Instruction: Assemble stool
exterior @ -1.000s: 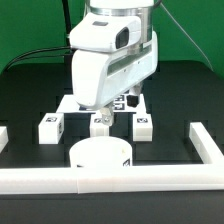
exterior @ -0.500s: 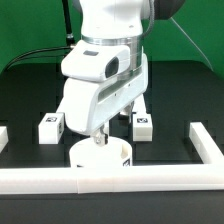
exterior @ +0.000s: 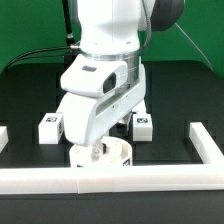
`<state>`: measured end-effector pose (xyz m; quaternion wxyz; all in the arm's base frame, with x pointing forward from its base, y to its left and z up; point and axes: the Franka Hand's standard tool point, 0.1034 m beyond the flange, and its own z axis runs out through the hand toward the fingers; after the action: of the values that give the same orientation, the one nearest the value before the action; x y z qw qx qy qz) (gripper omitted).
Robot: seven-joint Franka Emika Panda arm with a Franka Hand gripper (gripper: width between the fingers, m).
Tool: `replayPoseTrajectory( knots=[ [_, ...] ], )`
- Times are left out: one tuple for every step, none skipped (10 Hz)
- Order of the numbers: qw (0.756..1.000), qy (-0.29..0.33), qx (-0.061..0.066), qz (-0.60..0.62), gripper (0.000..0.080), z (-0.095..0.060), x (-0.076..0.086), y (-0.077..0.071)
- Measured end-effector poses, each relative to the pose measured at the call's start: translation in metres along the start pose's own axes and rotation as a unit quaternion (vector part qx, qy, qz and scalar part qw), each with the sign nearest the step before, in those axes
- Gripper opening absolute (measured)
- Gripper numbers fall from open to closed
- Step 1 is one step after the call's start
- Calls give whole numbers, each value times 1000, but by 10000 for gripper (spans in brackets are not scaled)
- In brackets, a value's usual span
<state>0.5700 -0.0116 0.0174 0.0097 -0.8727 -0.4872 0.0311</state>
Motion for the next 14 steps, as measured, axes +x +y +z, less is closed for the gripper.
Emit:
replayPoseTrajectory(
  knots=[
    [1000,0,1,0,650,2,0,0],
    [1000,0,1,0,650,3,2,1],
    [1000,2,-1,-1,650,4,7,5],
    [1000,3,-2,-1,650,4,9,8],
    [1000,3,-3,-1,650,4,9,9],
    [1000,3,-2,-1,539,4,9,9],
    [1000,3,-2,-1,403,4,9,9],
    [1000,3,-3,-1,403,4,9,9],
    [1000,3,-3,-1,315,4,9,9],
    [1000,3,-3,-1,315,4,9,9],
    [1000,3,-3,-1,315,4,9,9],
    [1000,3,-3,-1,315,4,9,9],
    [1000,3,-3,-1,315,4,9,9],
    [1000,3,-3,-1,315,4,9,9]
  ],
)
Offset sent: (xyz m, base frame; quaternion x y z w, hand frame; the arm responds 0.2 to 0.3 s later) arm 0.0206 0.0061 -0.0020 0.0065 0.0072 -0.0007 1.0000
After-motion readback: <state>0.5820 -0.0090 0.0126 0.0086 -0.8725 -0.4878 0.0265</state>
